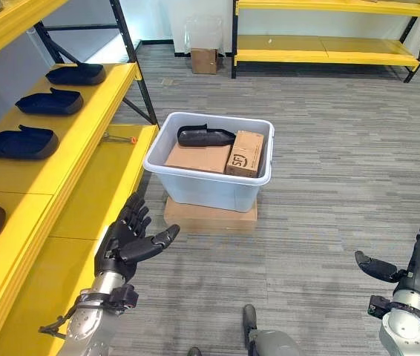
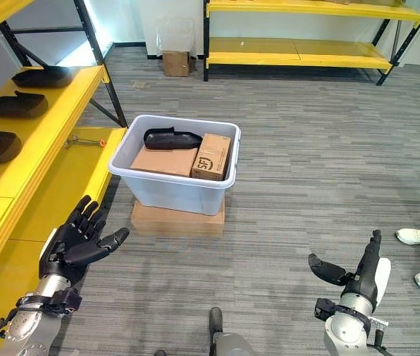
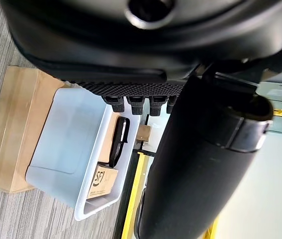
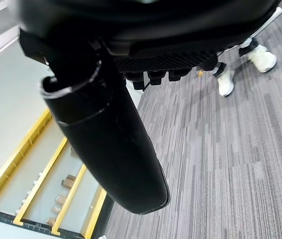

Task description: Move parts from the plastic box to the shelf.

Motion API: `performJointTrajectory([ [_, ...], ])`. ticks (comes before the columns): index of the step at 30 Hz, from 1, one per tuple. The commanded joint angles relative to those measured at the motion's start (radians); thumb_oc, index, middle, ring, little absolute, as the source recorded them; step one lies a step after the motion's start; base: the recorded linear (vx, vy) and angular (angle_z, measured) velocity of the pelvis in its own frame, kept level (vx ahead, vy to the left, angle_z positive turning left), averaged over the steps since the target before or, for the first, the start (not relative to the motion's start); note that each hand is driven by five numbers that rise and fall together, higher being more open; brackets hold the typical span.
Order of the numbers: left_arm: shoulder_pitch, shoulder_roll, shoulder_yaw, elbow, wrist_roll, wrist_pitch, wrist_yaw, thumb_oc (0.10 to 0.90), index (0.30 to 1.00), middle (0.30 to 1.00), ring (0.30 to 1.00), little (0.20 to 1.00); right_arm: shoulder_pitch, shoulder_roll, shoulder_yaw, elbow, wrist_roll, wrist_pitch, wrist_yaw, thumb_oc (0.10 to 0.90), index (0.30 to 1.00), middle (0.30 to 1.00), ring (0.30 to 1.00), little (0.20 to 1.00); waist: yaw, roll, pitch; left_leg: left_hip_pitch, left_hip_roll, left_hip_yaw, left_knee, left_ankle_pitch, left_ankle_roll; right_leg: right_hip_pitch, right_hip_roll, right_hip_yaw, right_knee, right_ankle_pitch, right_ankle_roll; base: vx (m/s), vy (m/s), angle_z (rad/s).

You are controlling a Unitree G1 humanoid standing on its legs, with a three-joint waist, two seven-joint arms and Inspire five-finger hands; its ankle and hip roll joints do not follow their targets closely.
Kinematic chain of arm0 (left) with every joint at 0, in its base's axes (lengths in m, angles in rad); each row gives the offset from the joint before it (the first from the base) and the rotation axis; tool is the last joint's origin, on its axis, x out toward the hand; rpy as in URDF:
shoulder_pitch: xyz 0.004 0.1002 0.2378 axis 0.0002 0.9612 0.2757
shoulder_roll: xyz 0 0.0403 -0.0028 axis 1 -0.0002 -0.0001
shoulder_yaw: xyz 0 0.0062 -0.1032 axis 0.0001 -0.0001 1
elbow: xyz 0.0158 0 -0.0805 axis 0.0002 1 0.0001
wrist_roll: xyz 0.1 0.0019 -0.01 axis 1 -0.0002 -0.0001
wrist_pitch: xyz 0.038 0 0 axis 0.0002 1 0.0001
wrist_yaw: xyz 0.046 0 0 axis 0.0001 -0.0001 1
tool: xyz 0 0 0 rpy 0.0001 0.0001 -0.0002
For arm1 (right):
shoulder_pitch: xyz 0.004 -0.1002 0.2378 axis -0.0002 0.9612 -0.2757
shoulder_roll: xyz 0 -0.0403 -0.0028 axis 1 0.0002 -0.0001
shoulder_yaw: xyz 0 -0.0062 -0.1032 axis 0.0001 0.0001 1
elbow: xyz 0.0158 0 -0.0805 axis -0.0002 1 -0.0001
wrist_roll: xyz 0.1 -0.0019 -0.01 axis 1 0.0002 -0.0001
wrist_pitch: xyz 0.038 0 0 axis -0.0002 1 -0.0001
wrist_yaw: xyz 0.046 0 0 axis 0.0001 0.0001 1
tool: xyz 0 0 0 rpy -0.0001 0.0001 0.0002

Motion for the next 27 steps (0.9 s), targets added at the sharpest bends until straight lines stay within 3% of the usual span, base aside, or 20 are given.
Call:
performJointTrajectory([
  [1, -0.051, 0.074, 0.066, -0.122, -0.046, -0.093, -0.002, 0.900, 1.000, 1.000, 1.000, 1.000, -0.083, -0.062, -0.017, -0.060, 0.006, -0.126, -0.028, 0.900, 1.000, 1.000, 1.000, 1.000, -0.006, -0.041, -0.054, -0.005, -0.154, 0.091, -0.006, -0.065, 0.113, -0.028, -0.040, 0.029, -0.010, -0.004, 0.041, 0.15, -0.108, 0.01],
  [9, -0.070, 0.076, 0.065, -0.122, -0.036, -0.086, -0.002, 0.900, 1.000, 1.000, 1.000, 1.000, -0.098, -0.067, -0.008, -0.063, 0.005, -0.166, 0.008, 0.900, 1.000, 1.000, 1.000, 1.000, -0.014, -0.029, -0.025, -0.034, -0.133, 0.110, 0.025, -0.065, 0.103, -0.047, -0.036, 0.044, 0.016, -0.023, 0.031, 0.11, -0.066, 0.07],
  [12, -0.063, 0.074, 0.066, -0.118, -0.043, -0.109, -0.001, 0.900, 1.000, 1.000, 1.000, 1.000, -0.074, -0.073, -0.021, -0.079, -0.051, -0.205, -0.014, 0.900, 1.000, 1.000, 1.000, 1.000, -0.025, -0.023, -0.039, -0.022, -0.135, 0.121, 0.067, -0.099, 0.096, -0.033, -0.037, 0.028, 0.015, -0.041, 0.015, 0.23, -0.168, 0.06],
  [14, -0.069, 0.070, 0.058, -0.118, -0.053, -0.111, 0.026, 0.900, 1.000, 1.000, 1.000, 1.000, -0.066, -0.078, -0.031, -0.085, -0.073, -0.202, -0.023, 0.900, 1.000, 1.000, 1.000, 1.000, -0.030, -0.019, -0.051, -0.027, -0.130, 0.123, 0.122, -0.088, 0.082, -0.013, -0.033, 0.020, 0.012, -0.054, -0.002, 0.14, -0.123, 0.09],
  [17, -0.104, 0.050, 0.029, -0.104, -0.078, -0.108, 0.068, 0.900, 1.000, 1.000, 1.000, 1.000, -0.067, -0.087, -0.027, -0.099, -0.117, -0.201, -0.018, 0.900, 1.000, 1.000, 1.000, 1.000, -0.046, -0.009, -0.067, -0.067, -0.098, 0.155, 0.331, 0.009, 0.030, 0.011, -0.019, -0.003, 0.018, -0.083, -0.044, 0.15, -0.149, 0.20],
  [18, -0.119, 0.044, 0.017, -0.103, -0.078, -0.091, 0.080, 0.900, 1.000, 1.000, 1.000, 1.000, -0.068, -0.089, -0.019, -0.109, -0.121, -0.191, -0.017, 0.900, 1.000, 1.000, 1.000, 1.000, -0.047, -0.017, -0.060, -0.126, -0.076, 0.159, 0.470, 0.062, 0.013, 0.028, -0.018, 0.004, 0.029, -0.104, -0.064, 0.13, -0.195, 0.40],
  [20, -0.132, 0.037, 0.010, -0.100, -0.065, -0.058, 0.089, 0.900, 1.000, 1.000, 1.000, 1.000, -0.070, -0.083, -0.007, -0.096, -0.094, -0.179, -0.001, 0.900, 1.000, 1.000, 1.000, 1.000, -0.041, -0.042, -0.043, -0.251, -0.034, 0.153, 0.621, 0.083, 0.006, 0.047, -0.022, 0.023, 0.039, -0.119, -0.082, 0.10, -0.168, 0.49],
  [22, -0.135, 0.026, 0.003, -0.094, -0.051, -0.056, 0.090, 0.900, 1.000, 1.000, 1.000, 1.000, -0.084, -0.079, 0.005, -0.069, -0.064, -0.188, 0.023, 0.900, 1.000, 1.000, 1.000, 1.000, -0.039, -0.051, -0.032, -0.303, 0.003, 0.166, 0.605, 0.059, 0.017, 0.060, -0.020, 0.047, 0.045, -0.128, -0.083, 0.09, -0.006, 0.04],
  [23, -0.128, 0.025, 0.000, -0.097, -0.043, -0.061, 0.094, 0.900, 1.000, 1.000, 1.000, 1.000, -0.087, -0.080, 0.008, -0.060, -0.065, -0.185, 0.055, 0.900, 1.000, 1.000, 1.000, 1.000, -0.037, -0.050, -0.027, -0.310, 0.014, 0.171, 0.537, 0.057, 0.017, 0.068, -0.017, 0.061, 0.047, -0.133, -0.077, 0.14, 0.120, -0.27],
  [25, -0.108, 0.031, 0.009, -0.102, -0.051, -0.063, 0.087, 0.900, 1.000, 1.000, 1.000, 1.000, -0.057, -0.087, -0.001, -0.064, -0.055, -0.196, 0.069, 0.900, 1.000, 1.000, 1.000, 1.000, -0.041, -0.044, -0.027, -0.297, 0.058, 0.193, 0.330, 0.124, -0.002, 0.092, -0.024, 0.080, 0.025, -0.128, -0.056, 0.17, 0.178, -0.17],
  [27, -0.102, 0.037, 0.012, -0.099, -0.058, -0.064, 0.077, 0.900, 1.000, 1.000, 1.000, 1.000, -0.033, -0.096, -0.011, -0.072, -0.035, -0.197, 0.075, 0.900, 1.000, 1.000, 1.000, 1.000, -0.046, -0.042, -0.027, -0.288, 0.086, 0.200, 0.233, 0.177, -0.018, 0.111, -0.029, 0.087, 0.006, -0.124, -0.049, 0.11, 0.141, -0.12],
])
